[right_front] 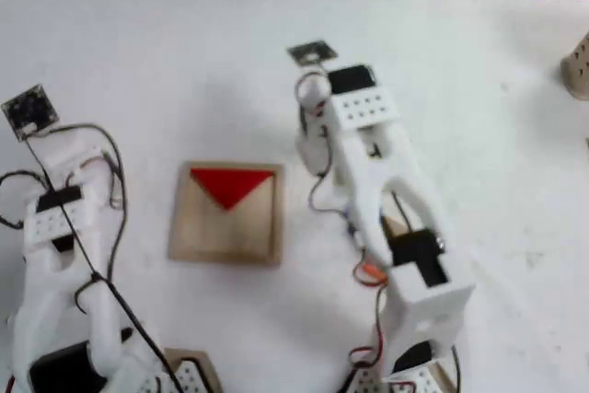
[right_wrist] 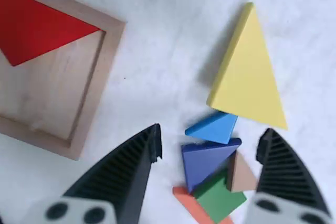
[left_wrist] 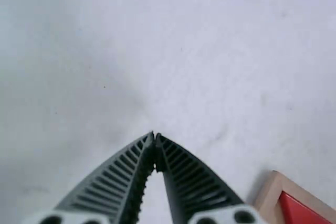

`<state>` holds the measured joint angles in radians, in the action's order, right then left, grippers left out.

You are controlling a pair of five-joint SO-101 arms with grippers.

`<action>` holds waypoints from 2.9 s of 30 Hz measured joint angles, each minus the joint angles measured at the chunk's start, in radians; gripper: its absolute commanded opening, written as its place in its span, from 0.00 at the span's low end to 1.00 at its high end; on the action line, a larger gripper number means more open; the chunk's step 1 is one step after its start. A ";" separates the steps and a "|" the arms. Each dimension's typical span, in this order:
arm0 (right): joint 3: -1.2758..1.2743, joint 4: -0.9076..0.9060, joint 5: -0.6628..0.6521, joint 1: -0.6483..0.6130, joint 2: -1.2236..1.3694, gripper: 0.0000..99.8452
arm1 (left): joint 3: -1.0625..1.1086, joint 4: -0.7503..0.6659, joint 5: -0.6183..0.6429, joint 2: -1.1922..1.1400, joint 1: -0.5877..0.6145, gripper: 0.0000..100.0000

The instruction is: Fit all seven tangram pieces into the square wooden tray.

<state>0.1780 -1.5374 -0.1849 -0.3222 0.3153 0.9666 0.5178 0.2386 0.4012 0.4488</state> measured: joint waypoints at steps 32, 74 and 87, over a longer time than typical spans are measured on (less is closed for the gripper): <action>0.006 0.193 -0.241 0.123 0.293 0.21 | 0.000 0.000 0.000 0.000 0.000 0.03; 0.115 -0.028 -0.092 0.132 0.147 0.02 | 0.000 0.000 0.000 0.000 0.000 0.03; 0.118 -0.029 0.288 -0.258 0.020 0.02 | 0.000 0.000 0.000 0.000 0.000 0.03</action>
<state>0.2961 -1.5666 0.1036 -0.5800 0.3353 0.9666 0.5178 0.2386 0.4012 0.4488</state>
